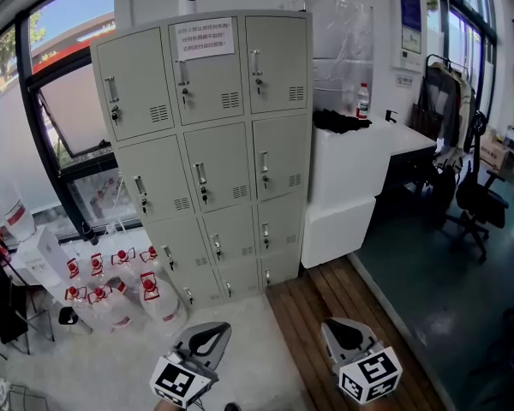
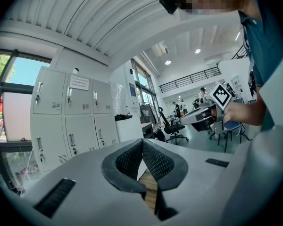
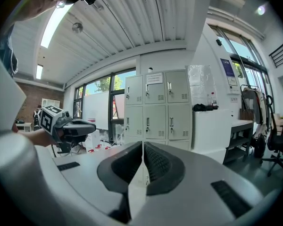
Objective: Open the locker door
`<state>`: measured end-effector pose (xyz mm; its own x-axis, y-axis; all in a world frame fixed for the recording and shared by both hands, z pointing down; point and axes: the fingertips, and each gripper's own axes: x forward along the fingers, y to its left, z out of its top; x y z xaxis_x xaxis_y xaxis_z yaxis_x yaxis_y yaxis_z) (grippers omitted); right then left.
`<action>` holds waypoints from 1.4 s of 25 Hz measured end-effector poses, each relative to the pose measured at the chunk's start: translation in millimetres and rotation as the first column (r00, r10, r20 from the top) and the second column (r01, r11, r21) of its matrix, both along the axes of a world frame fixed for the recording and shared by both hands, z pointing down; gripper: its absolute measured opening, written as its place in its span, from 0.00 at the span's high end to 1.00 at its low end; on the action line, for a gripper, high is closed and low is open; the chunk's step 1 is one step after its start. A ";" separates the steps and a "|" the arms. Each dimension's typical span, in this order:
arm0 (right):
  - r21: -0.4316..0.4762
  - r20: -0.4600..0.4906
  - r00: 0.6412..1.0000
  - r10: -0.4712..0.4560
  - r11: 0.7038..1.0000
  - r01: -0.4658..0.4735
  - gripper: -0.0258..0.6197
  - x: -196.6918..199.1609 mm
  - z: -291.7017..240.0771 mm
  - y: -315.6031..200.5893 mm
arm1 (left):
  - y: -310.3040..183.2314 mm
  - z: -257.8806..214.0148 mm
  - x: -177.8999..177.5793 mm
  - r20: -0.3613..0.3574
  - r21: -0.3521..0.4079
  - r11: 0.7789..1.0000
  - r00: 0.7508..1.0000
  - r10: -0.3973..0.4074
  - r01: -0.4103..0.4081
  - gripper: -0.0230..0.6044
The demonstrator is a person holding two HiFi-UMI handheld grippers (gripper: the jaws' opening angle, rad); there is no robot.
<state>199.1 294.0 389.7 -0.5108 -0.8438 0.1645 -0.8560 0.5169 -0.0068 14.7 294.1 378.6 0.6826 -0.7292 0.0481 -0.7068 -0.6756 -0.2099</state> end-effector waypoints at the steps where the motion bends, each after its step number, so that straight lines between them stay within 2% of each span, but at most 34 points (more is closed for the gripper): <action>1: 0.001 0.001 1.000 -0.002 1.000 0.002 0.90 1.0 0.2 -0.1 | 0.5 -0.2 0.8 0.001 0.000 1.000 1.000 -0.001 0.001 0.94; 8: -0.014 0.002 1.000 -0.003 1.000 0.003 0.90 1.6 8.5 -2.0 | 3.2 0.4 -1.1 -0.005 0.008 1.000 1.000 -0.010 0.010 0.94; 13: -0.028 -0.006 1.000 0.010 1.000 -0.010 0.90 -6.8 12.1 -15.7 | -11.6 12.4 -14.3 -0.013 -0.022 1.000 1.000 -0.009 0.009 0.94; 28: -0.033 -0.007 0.993 0.115 0.993 -0.115 0.90 -66.2 -0.1 -101.1 | -118.5 4.8 -79.7 -0.025 -0.029 0.996 0.997 0.079 -0.079 0.94; 35: -0.054 -0.012 0.991 0.130 0.990 -0.130 0.90 -112.0 4.7 -148.6 | -171.5 14.8 -120.3 -0.024 -0.051 0.993 0.994 0.107 -0.108 0.94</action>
